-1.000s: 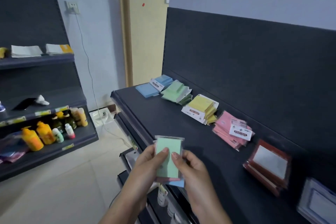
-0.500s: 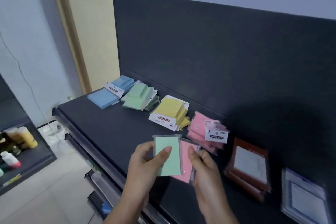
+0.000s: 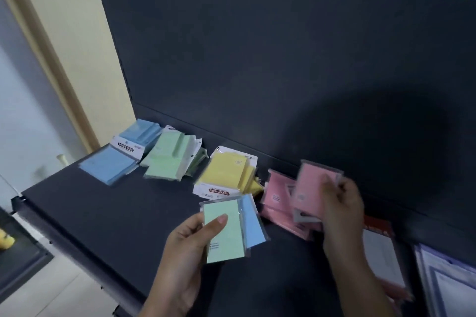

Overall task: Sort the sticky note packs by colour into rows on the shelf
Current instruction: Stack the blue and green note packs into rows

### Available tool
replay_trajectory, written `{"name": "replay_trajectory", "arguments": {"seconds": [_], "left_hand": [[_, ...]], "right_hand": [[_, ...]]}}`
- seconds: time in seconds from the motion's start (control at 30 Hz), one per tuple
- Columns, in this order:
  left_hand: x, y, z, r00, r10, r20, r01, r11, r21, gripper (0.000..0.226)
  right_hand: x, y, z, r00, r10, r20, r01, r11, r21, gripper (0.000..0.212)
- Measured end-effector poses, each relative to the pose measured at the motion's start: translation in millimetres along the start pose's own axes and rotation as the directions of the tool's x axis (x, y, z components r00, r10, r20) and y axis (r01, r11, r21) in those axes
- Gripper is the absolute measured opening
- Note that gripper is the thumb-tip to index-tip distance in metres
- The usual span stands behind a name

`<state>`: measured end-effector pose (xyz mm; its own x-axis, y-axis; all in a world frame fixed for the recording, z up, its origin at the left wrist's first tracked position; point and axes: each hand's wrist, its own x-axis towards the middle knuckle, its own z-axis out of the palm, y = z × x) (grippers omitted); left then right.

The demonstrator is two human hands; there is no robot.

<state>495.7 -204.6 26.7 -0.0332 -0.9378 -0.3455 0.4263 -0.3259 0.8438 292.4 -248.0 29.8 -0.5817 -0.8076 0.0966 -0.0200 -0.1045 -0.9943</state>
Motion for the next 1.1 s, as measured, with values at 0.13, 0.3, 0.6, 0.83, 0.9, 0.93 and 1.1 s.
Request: {"name": "replay_trajectory", "arguments": {"seconds": [0.13, 0.3, 0.6, 0.83, 0.9, 0.93, 1.1], "left_hand": [[15.5, 17.4, -23.1, 0.999, -0.048, 0.0, 0.048, 0.999, -0.018, 0.025], [34.2, 46.2, -52.3, 0.995, -0.078, 0.056, 0.078, 0.997, -0.007, 0.02], [64.2, 78.5, -104.1, 0.99, -0.116, 0.086, 0.111, 0.992, 0.053, 0.03], [64.3, 78.4, -113.7, 0.988, -0.138, 0.073, 0.133, 0.989, 0.067, 0.023], [61.6, 77.2, -108.9, 0.989, -0.126, 0.074, 0.121, 0.99, 0.074, 0.022], [60.5, 75.1, -105.8, 0.99, -0.122, 0.075, 0.116, 0.99, 0.079, 0.023], [49.7, 67.3, -90.0, 0.992, -0.097, 0.079, 0.092, 0.993, 0.069, 0.024]], "right_hand": [[26.1, 11.4, 14.0, 0.992, -0.111, 0.058, 0.125, 0.916, -0.381, 0.023], [28.8, 37.9, 35.6, 0.971, -0.232, 0.065, 0.183, 0.534, -0.825, 0.028], [11.7, 28.1, 56.9, 0.896, -0.433, -0.1, 0.097, 0.409, -0.907, 0.036], [-15.6, 21.7, 66.4, 0.882, -0.47, -0.028, 0.21, 0.445, -0.871, 0.026], [-34.9, 12.5, 79.3, 0.893, -0.45, -0.001, 0.317, 0.63, -0.709, 0.028], [-46.2, 7.6, 89.0, 0.919, -0.39, 0.049, 0.343, 0.735, -0.585, 0.02], [-91.5, 3.9, 129.4, 0.881, -0.013, 0.473, 0.159, 0.949, -0.27, 0.023]]}}
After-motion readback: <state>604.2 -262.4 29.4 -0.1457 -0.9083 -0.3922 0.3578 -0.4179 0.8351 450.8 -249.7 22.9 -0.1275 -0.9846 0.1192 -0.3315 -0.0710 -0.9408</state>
